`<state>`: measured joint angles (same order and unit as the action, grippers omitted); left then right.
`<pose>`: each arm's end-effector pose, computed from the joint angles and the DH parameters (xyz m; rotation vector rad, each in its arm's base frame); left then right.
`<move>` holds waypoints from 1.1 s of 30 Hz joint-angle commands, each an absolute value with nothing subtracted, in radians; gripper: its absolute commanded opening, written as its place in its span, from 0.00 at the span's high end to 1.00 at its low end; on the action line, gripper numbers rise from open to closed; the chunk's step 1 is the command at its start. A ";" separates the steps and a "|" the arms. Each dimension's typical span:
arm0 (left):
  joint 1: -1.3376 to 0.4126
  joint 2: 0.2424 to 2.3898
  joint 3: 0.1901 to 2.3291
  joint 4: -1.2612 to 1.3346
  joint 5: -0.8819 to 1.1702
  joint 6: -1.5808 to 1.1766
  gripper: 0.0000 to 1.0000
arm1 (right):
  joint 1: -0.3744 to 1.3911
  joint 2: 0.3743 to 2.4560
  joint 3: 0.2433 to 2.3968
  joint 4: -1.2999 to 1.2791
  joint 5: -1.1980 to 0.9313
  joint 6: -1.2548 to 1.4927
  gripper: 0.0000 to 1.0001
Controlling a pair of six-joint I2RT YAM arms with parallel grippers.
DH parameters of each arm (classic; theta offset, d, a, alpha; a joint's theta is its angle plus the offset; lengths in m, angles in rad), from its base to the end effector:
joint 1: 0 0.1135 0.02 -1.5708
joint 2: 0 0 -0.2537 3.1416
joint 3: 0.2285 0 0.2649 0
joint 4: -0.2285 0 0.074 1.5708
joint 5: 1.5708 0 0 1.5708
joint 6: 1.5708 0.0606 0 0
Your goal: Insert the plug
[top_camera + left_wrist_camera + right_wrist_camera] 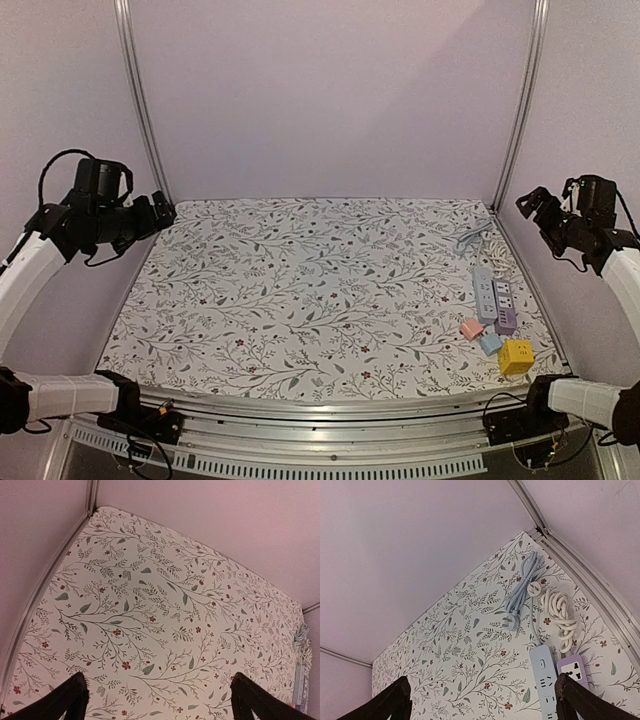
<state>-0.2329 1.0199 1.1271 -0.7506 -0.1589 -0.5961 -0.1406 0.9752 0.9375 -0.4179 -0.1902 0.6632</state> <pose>0.2400 -0.0471 0.3366 -0.4874 2.1654 -0.2850 0.2567 -0.0248 0.3150 0.6909 1.9377 0.5201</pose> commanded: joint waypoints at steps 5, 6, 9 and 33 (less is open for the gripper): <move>-0.220 1.004 1.085 -0.737 -0.006 -0.571 0.00 | -0.155 1.039 0.995 -0.528 -0.174 0.626 0.01; -0.222 1.011 1.086 -0.738 0.013 -0.562 0.00 | -0.155 1.054 1.005 -0.549 -0.161 0.622 0.01; -0.234 1.031 1.091 -0.737 0.046 -0.546 0.01 | -0.156 1.096 1.033 -0.605 -0.130 0.612 0.01; -0.388 1.032 1.018 -0.737 0.009 -0.571 0.04 | -0.139 1.335 1.068 -0.793 -0.323 0.395 0.01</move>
